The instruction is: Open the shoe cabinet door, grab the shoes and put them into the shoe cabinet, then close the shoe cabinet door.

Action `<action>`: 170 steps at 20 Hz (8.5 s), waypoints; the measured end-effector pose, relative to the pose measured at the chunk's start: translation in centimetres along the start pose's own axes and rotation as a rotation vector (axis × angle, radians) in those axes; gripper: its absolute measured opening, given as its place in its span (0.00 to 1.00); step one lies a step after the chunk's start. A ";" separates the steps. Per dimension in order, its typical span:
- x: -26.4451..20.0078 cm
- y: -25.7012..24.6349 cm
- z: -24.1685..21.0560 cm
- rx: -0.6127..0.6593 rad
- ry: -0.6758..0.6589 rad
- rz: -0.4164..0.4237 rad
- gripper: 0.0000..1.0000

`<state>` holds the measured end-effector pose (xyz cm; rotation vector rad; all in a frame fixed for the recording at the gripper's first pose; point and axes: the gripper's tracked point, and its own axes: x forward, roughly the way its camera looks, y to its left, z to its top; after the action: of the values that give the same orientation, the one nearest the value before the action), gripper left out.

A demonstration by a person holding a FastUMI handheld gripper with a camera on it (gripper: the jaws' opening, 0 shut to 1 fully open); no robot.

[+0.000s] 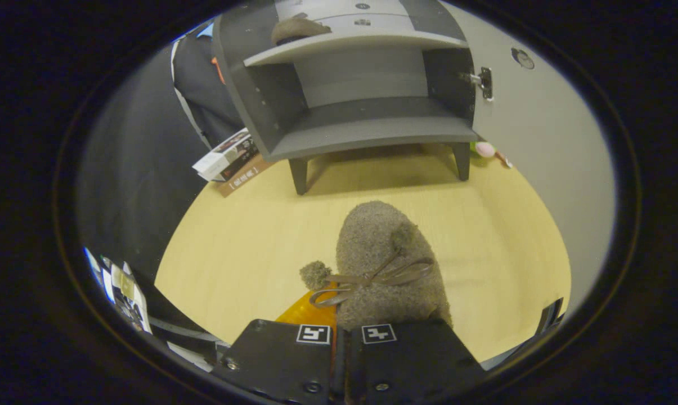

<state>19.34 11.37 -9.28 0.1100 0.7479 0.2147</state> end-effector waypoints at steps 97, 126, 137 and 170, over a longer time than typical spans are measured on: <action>-22.8 6.2 39.0 -0.185 -0.760 -0.108 1.00; -50.7 -27.0 21.8 -0.142 -0.796 -0.222 0.99; -43.7 -24.5 23.4 -0.184 -0.688 0.029 0.99; -39.6 -5.5 21.8 -0.138 -0.701 -0.059 0.96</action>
<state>6.87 -3.65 31.89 0.0262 0.0374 0.1548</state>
